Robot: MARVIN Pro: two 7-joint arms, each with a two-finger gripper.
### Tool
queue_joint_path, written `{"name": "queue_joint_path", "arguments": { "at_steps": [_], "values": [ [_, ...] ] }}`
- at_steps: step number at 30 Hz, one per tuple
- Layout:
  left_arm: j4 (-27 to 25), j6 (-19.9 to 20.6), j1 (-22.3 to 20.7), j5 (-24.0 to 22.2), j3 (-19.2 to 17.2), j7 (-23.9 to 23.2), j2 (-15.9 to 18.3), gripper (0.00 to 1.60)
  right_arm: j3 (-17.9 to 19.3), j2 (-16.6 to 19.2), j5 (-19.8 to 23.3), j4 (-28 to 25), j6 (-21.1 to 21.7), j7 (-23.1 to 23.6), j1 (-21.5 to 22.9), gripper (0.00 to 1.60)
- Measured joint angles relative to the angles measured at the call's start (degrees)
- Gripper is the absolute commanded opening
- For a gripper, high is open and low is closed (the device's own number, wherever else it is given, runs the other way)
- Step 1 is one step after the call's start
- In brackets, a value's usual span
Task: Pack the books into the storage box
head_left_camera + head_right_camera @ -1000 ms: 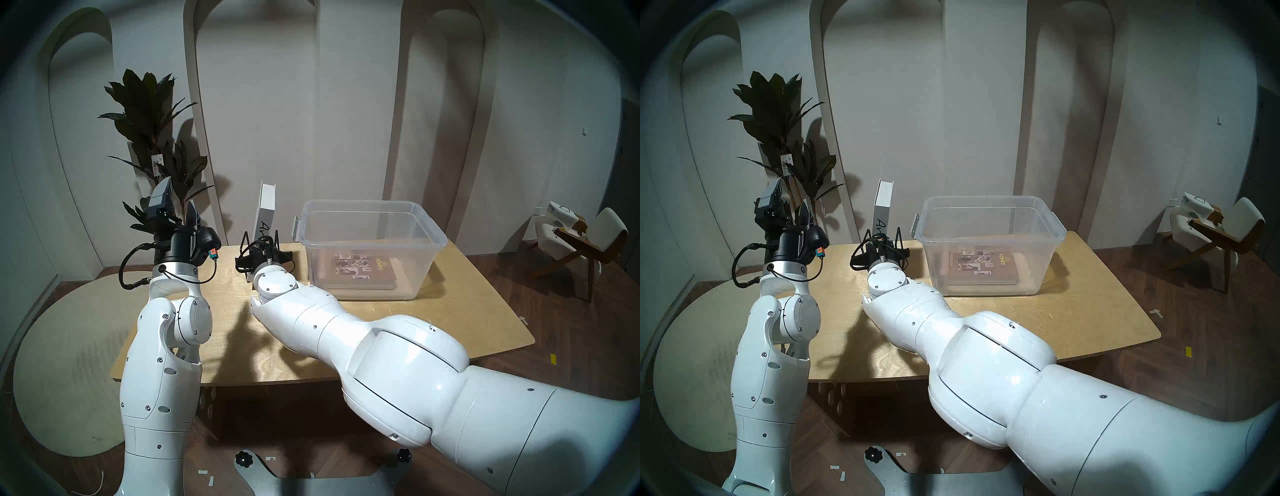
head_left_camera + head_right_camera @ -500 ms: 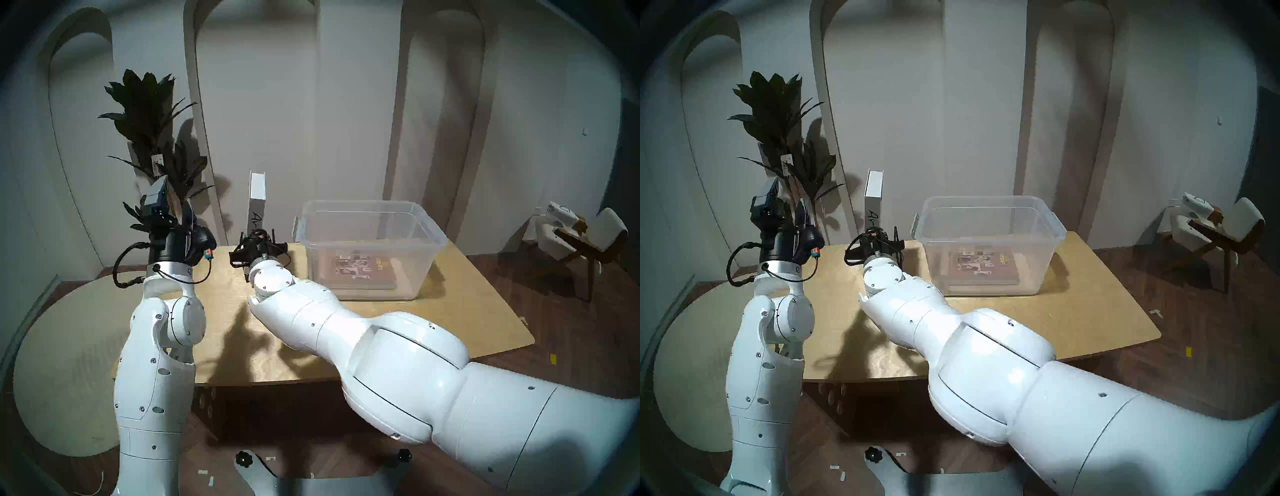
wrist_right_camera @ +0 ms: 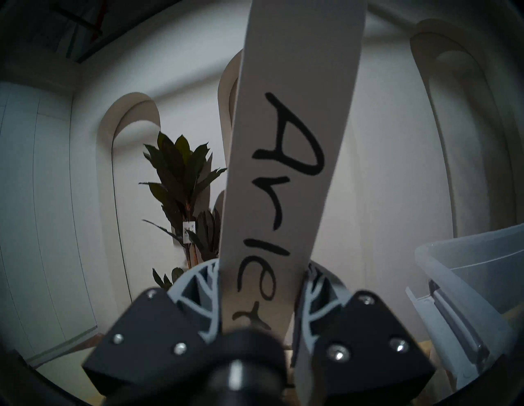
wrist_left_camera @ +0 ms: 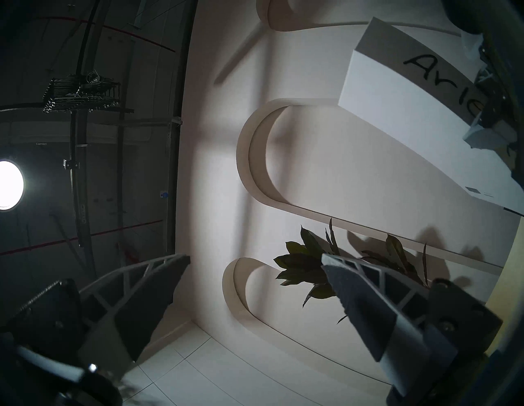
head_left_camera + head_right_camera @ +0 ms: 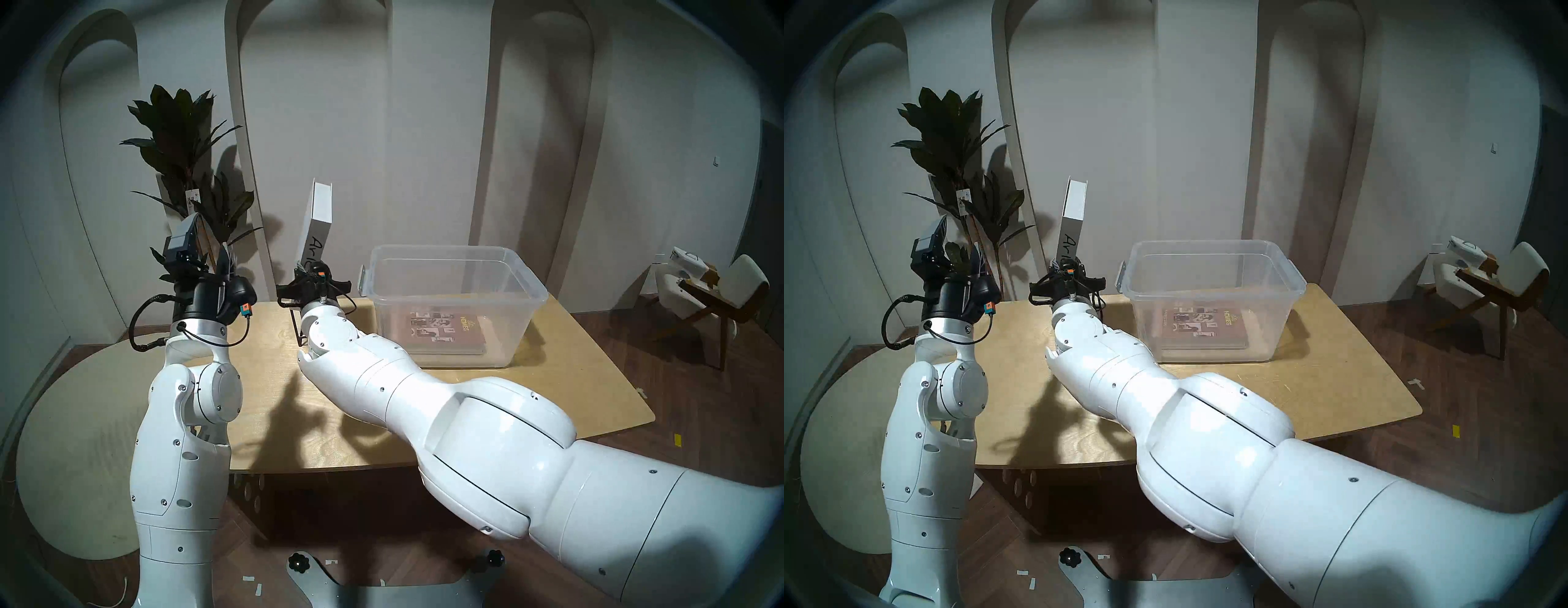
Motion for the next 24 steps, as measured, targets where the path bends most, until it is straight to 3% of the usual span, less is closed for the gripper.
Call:
{"name": "queue_joint_path", "arguments": {
  "at_steps": [13,24],
  "values": [
    [-0.8,-0.4,0.3,-1.1,-0.2,-1.6,0.1,1.6,5.0,0.0,5.8,-4.4,-8.8,3.5,-0.1,0.0],
    [-0.7,0.9,0.3,0.0,2.4,-1.5,-1.3,1.6,11.7,0.6,13.2,-12.3,-15.8,5.2,-2.1,0.0]
  ]
}}
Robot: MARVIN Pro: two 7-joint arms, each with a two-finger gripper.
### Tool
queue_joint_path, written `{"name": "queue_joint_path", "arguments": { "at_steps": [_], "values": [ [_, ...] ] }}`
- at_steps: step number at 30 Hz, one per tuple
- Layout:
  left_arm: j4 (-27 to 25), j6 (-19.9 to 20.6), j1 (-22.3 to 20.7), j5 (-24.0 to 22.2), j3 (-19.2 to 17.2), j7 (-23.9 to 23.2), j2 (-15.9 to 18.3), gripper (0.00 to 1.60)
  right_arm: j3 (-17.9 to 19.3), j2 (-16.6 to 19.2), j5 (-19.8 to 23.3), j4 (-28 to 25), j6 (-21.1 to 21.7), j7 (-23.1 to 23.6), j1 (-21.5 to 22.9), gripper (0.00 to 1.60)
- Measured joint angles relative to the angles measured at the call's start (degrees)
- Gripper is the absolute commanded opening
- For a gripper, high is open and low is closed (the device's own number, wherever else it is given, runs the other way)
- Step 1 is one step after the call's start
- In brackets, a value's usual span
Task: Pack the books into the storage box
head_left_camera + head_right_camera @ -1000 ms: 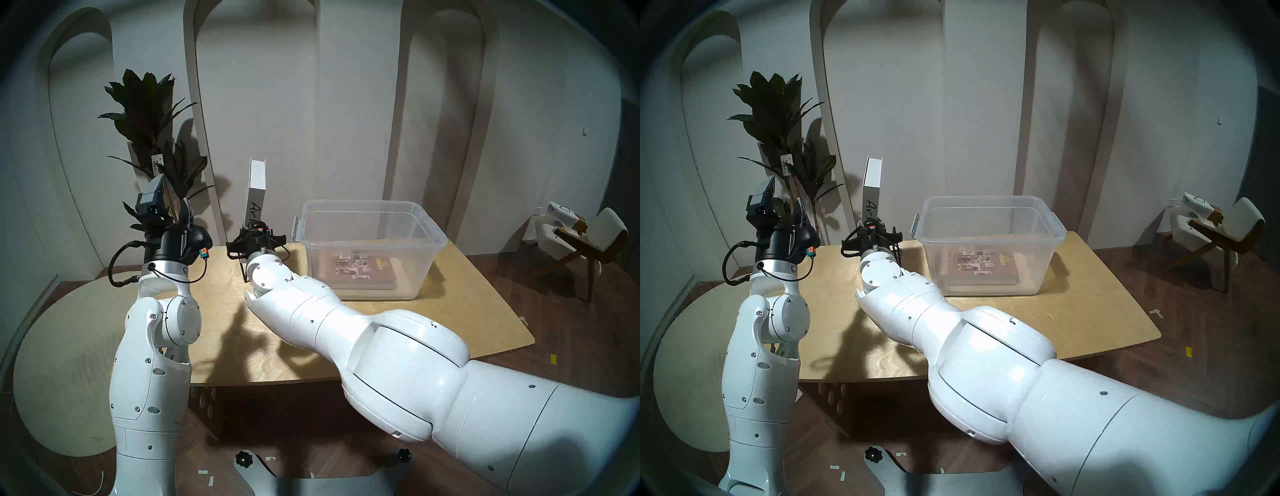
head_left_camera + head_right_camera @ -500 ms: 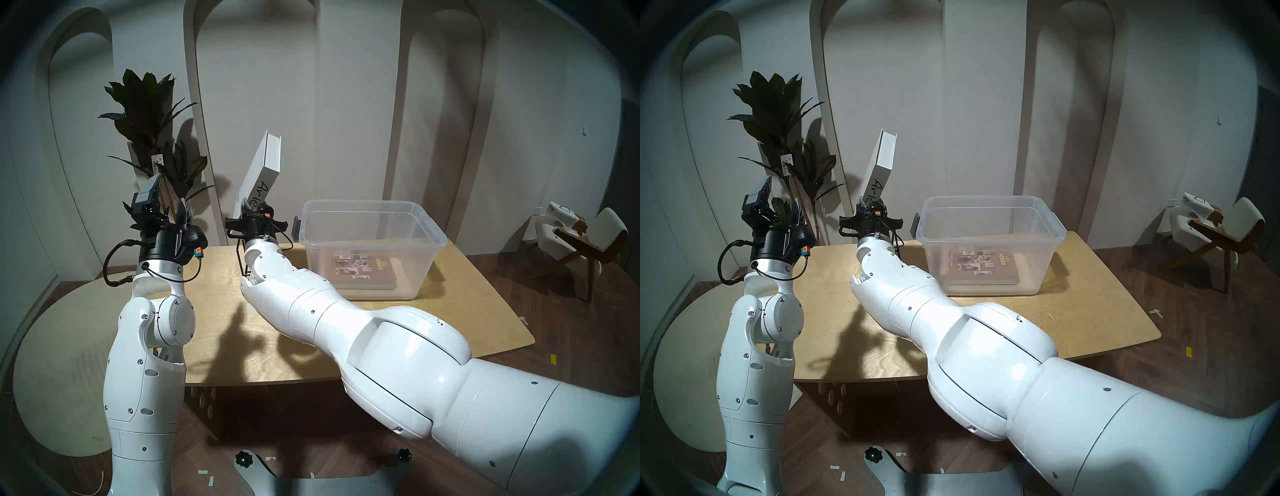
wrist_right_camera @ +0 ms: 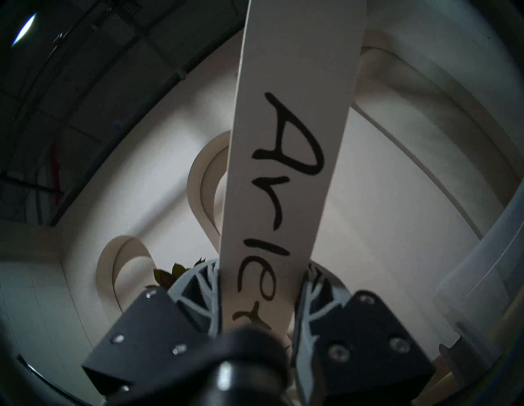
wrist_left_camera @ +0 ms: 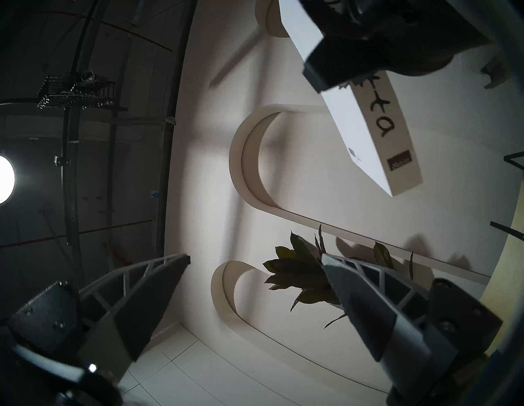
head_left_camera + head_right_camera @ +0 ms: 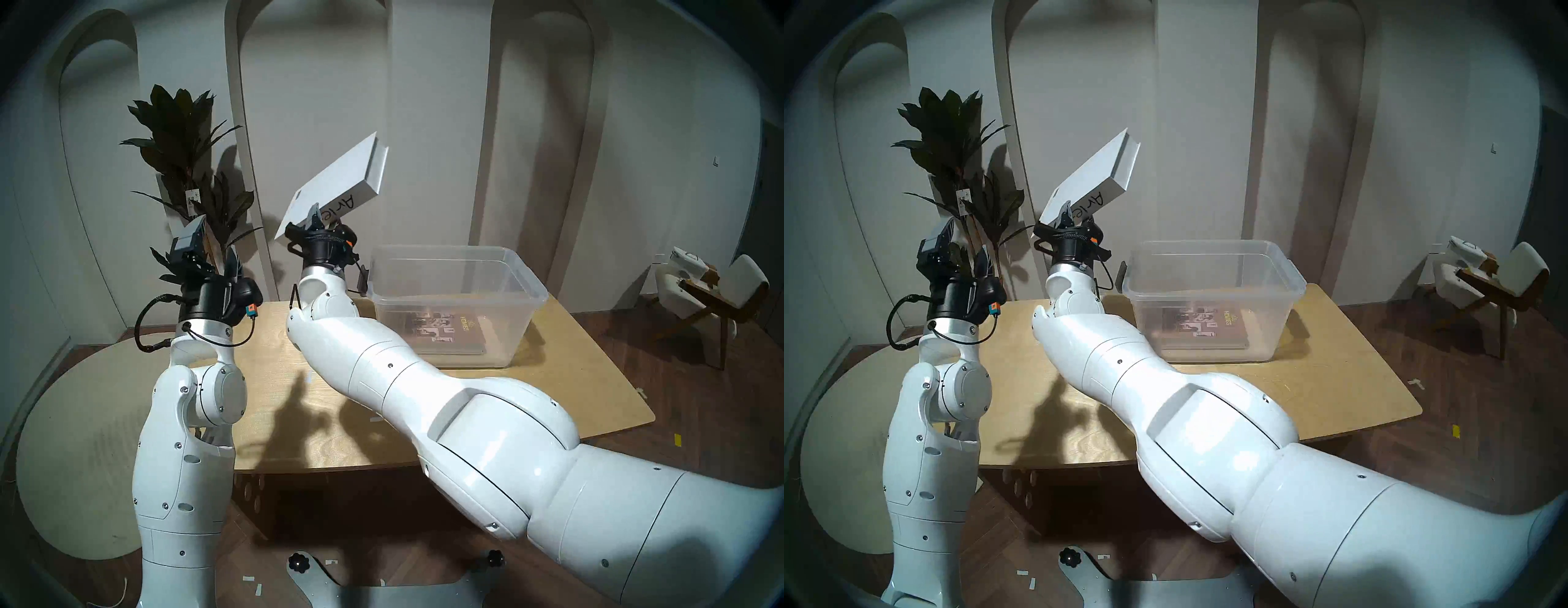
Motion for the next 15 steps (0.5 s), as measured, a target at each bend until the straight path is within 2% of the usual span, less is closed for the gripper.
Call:
{"name": "queue_joint_path", "arguments": {
  "at_steps": [15],
  "values": [
    [0.2,1.6,0.0,1.1,1.1,0.3,-0.8,1.6,2.6,5.8,2.4,-9.9,-4.0,0.0,-6.1,0.0]
  ]
}}
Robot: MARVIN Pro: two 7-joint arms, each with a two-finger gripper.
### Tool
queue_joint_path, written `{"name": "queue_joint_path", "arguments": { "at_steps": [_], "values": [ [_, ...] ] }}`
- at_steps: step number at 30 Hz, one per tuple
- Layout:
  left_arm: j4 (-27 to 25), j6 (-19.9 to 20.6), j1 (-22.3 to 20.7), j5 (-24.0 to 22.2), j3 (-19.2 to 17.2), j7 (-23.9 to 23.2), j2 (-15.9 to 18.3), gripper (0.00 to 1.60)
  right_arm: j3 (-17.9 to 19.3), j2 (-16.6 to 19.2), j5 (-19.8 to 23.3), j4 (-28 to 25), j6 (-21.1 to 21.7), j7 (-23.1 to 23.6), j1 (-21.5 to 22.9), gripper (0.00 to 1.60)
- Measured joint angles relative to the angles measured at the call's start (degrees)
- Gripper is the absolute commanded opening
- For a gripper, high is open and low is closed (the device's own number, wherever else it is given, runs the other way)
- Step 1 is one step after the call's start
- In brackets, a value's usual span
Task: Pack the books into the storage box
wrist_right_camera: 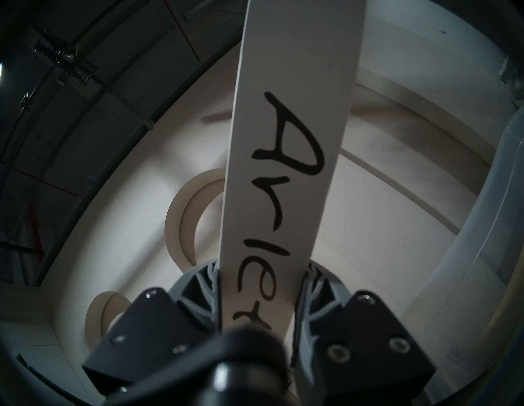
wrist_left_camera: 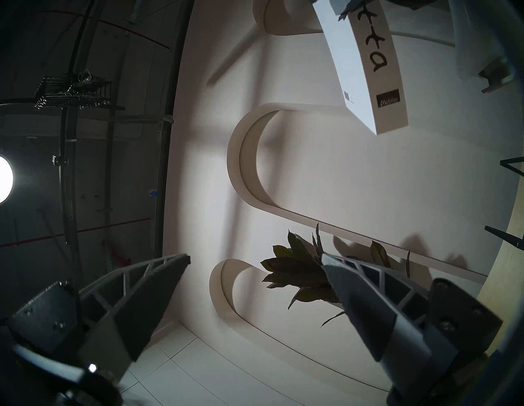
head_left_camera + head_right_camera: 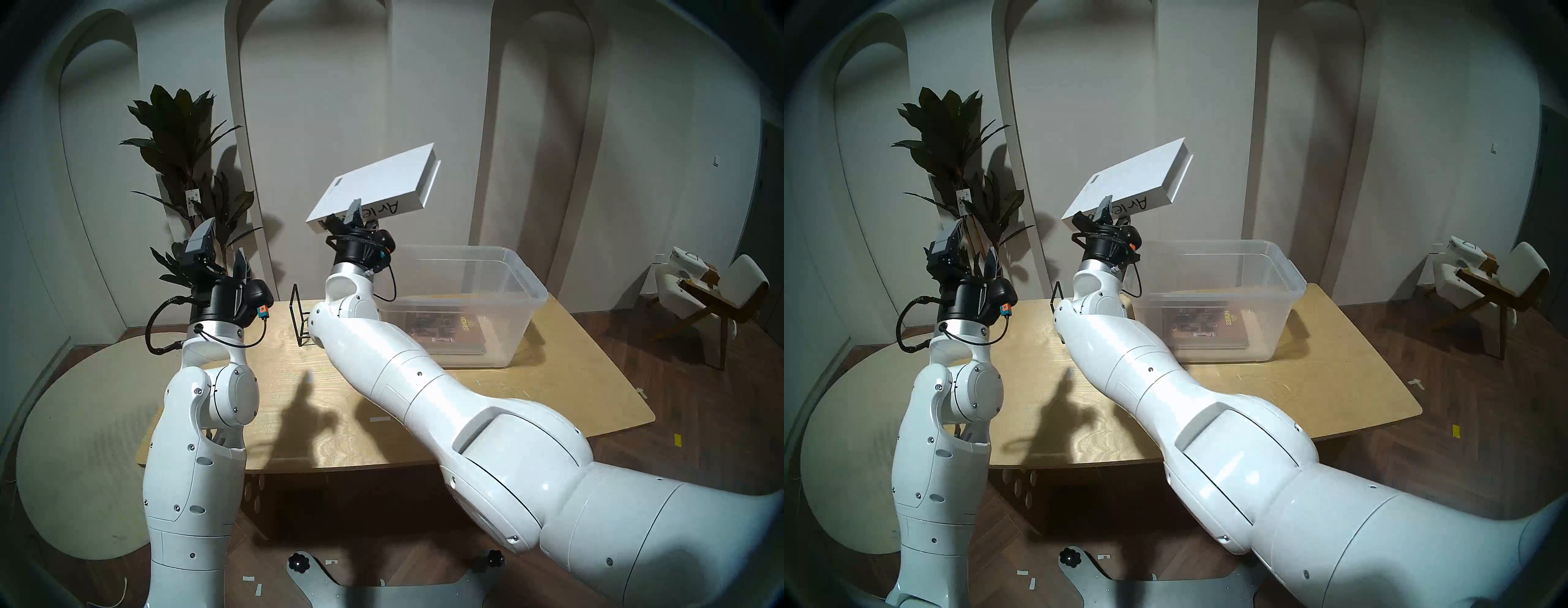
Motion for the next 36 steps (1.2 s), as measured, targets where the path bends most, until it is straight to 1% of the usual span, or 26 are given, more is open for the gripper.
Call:
{"name": "queue_joint_path", "arguments": {
  "at_steps": [4,5,9,13,15,19,27,36],
  "values": [
    [0.1,0.3,0.0,0.2,0.0,0.0,-0.1,1.6,0.2,1.3,0.1,-2.0,-0.7,0.2,-1.6,0.0],
    [0.1,0.4,0.0,0.2,0.0,0.0,-0.1,1.6,0.2,1.8,0.1,-3.2,-0.9,0.3,-2.3,0.0],
    [0.2,0.6,0.0,0.4,0.0,0.1,-0.2,1.6,-0.5,2.8,0.0,-6.0,-1.5,1.1,-4.0,0.0],
    [0.2,0.8,0.0,0.5,0.1,0.1,-0.3,1.6,-1.2,2.9,0.0,-8.1,-1.9,1.7,-5.0,0.0],
    [0.3,1.0,0.0,0.6,0.1,0.1,-0.3,1.6,-1.6,2.9,0.1,-10.3,-2.2,2.1,-5.9,0.0],
    [0.4,1.2,0.0,0.7,0.1,0.1,-0.3,1.6,-1.6,3.0,0.5,-12.7,-2.5,2.2,-6.9,0.0],
    [0.5,1.6,0.0,0.9,0.2,0.1,-0.4,1.6,0.3,4.8,3.5,-18.5,-2.8,1.6,-9.5,0.0],
    [0.5,1.9,0.0,1.2,0.3,0.2,-0.4,1.6,2.5,7.2,7.1,-24.7,-2.0,-1.1,-12.4,0.0]
  ]
}}
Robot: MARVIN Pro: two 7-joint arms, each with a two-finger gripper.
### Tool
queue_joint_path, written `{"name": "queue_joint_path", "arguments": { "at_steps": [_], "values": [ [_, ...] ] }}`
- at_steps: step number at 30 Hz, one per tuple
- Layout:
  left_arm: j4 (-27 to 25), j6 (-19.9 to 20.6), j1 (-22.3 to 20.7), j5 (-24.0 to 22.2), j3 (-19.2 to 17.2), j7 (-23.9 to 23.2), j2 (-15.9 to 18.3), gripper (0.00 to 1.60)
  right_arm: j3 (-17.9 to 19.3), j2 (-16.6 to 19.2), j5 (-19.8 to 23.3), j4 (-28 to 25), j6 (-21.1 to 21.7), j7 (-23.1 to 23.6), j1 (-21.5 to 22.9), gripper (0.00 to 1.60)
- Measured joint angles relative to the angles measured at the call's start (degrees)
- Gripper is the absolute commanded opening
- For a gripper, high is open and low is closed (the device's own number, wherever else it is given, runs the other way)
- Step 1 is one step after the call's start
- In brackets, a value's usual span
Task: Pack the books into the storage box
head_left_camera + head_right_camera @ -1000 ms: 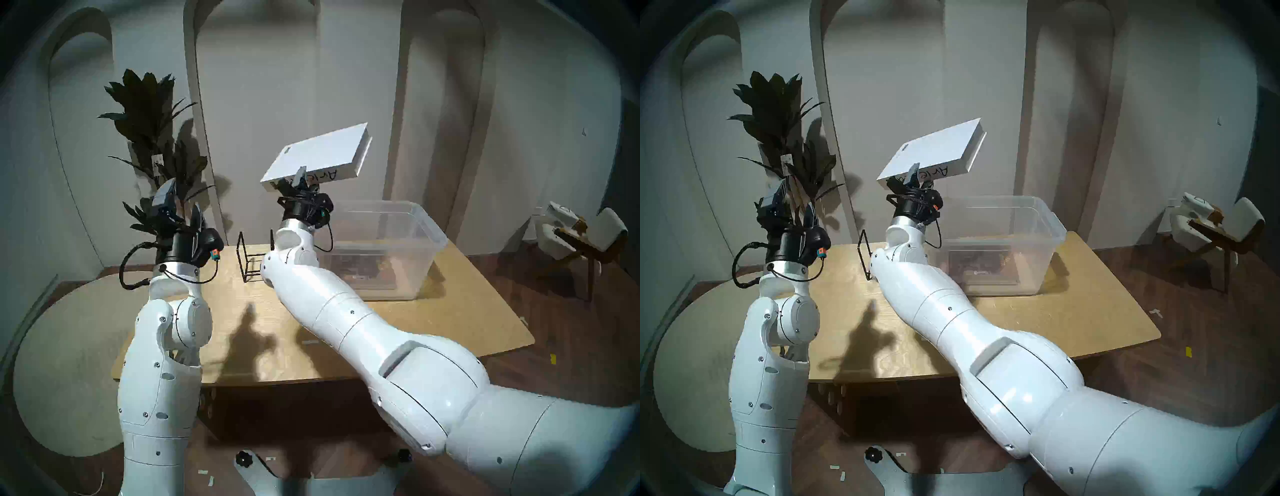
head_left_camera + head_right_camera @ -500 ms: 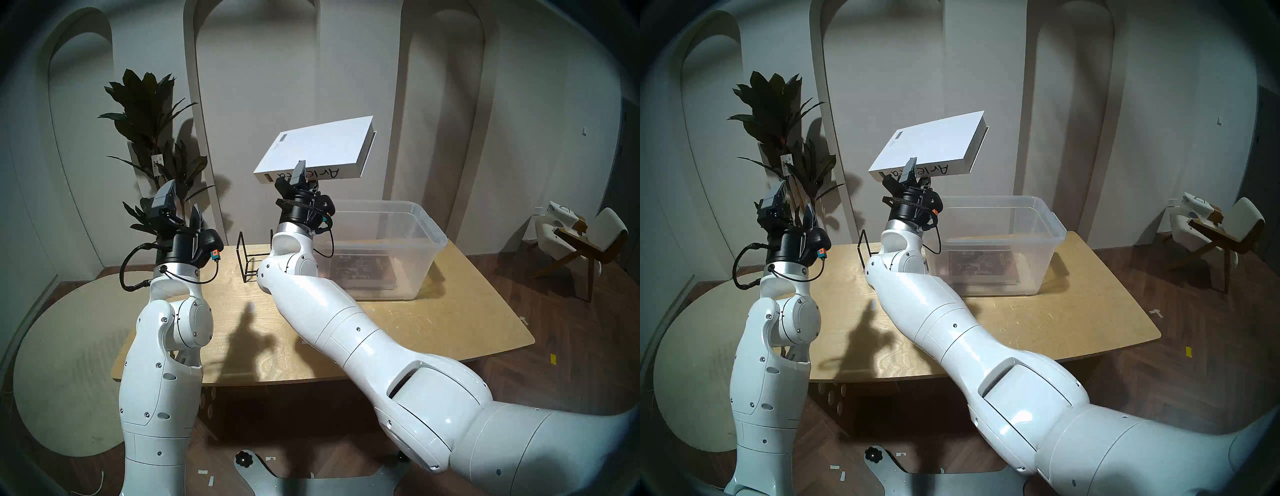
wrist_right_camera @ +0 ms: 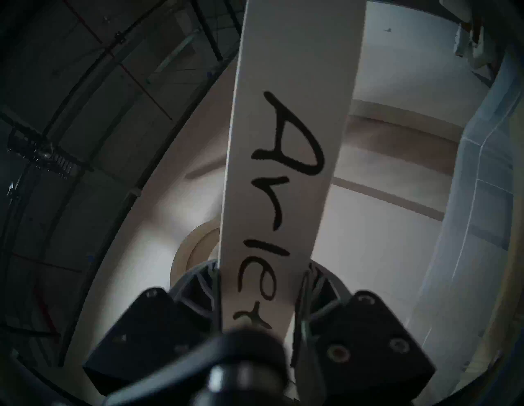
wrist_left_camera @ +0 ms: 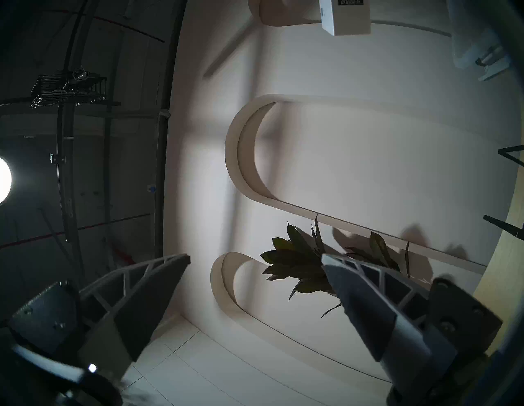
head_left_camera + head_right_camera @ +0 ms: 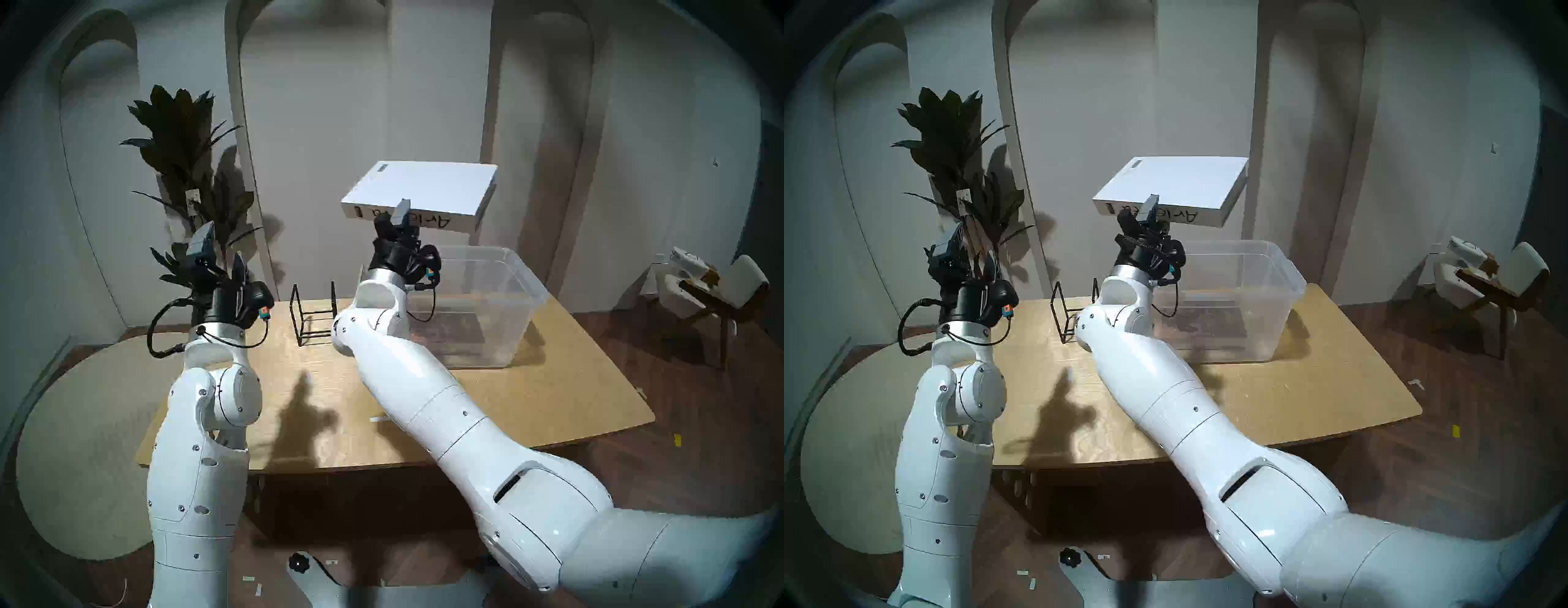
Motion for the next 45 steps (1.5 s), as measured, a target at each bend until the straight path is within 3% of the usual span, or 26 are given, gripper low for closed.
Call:
{"name": "queue_joint_path", "arguments": {
  "at_steps": [10,20,35,45],
  "values": [
    [0.1,0.4,0.0,0.2,0.1,0.1,0.0,1.6,0.6,2.7,3.3,-7.0,3.3,-3.2,-3.5,0.0],
    [0.1,0.5,0.0,0.4,0.2,0.1,0.0,1.6,1.3,7.2,5.3,-13.5,9.5,-5.8,-4.7,0.0],
    [0.1,0.5,0.0,0.6,0.3,0.1,0.1,1.6,0.1,15.9,7.0,-20.4,23.9,-8.6,-4.9,0.0],
    [0.1,0.5,0.0,0.7,0.4,0.2,0.2,1.6,2.4,23.2,9.5,-25.1,35.0,-11.5,-5.7,0.0]
  ]
}}
